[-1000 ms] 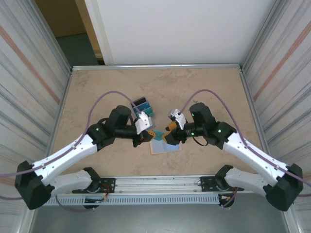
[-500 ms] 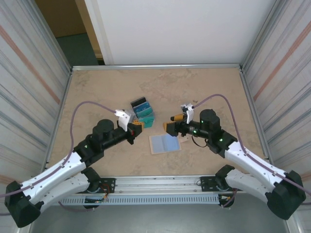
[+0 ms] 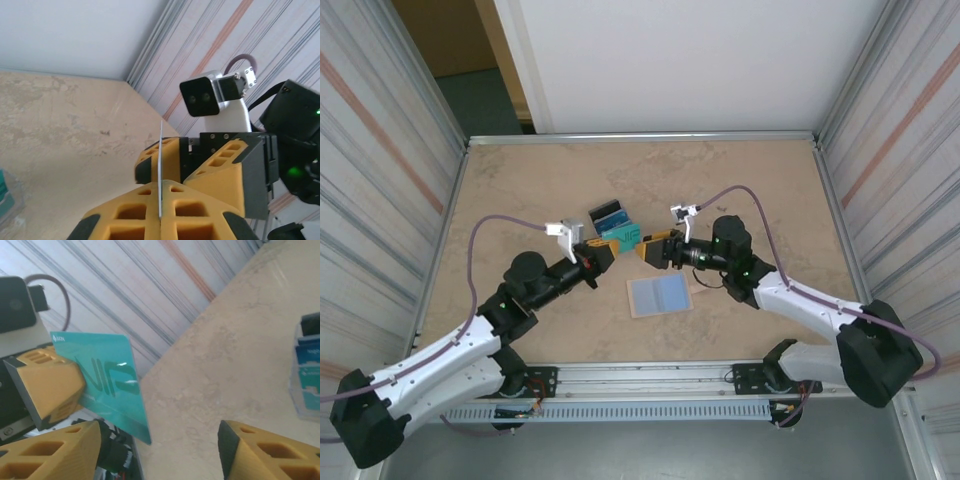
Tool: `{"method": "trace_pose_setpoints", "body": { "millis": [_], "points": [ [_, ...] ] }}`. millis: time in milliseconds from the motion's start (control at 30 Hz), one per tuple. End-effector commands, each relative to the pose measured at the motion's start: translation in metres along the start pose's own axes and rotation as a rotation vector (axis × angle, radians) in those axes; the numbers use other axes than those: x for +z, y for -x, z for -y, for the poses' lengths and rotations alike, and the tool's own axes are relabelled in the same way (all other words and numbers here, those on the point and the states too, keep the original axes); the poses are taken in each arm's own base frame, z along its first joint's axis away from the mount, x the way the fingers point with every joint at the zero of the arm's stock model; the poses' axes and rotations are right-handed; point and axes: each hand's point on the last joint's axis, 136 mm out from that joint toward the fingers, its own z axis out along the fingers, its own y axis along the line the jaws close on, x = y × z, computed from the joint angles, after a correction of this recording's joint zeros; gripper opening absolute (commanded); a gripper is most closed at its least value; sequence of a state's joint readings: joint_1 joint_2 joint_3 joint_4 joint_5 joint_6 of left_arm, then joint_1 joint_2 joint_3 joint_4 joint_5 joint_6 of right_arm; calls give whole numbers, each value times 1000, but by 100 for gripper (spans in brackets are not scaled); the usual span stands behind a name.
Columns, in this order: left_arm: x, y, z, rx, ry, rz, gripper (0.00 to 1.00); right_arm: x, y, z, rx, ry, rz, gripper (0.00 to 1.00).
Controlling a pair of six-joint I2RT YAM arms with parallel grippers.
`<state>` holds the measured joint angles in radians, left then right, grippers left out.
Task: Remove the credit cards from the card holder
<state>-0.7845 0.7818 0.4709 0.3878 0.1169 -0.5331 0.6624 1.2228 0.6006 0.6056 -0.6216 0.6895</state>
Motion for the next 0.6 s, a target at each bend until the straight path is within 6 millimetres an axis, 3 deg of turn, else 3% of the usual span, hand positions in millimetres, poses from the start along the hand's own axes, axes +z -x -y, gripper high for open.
{"method": "trace_pose_setpoints", "body": {
  "millis": [0,167,433,500,567],
  "points": [
    [0,12,10,-31,-58,51,0,5,23,-34,-47,137,44,59],
    [1,11,9,-52,-72,64,0,8,24,-48,-68,210,28,45],
    [3,10,10,-52,-84,62,0,7,22,-59,-95,248,13,6],
    [2,10,11,-41,-84,58,0,5,22,-58,-101,239,14,1],
    [0,11,10,-17,-71,45,11,3,19,-57,-111,225,7,0]
  ]
}}
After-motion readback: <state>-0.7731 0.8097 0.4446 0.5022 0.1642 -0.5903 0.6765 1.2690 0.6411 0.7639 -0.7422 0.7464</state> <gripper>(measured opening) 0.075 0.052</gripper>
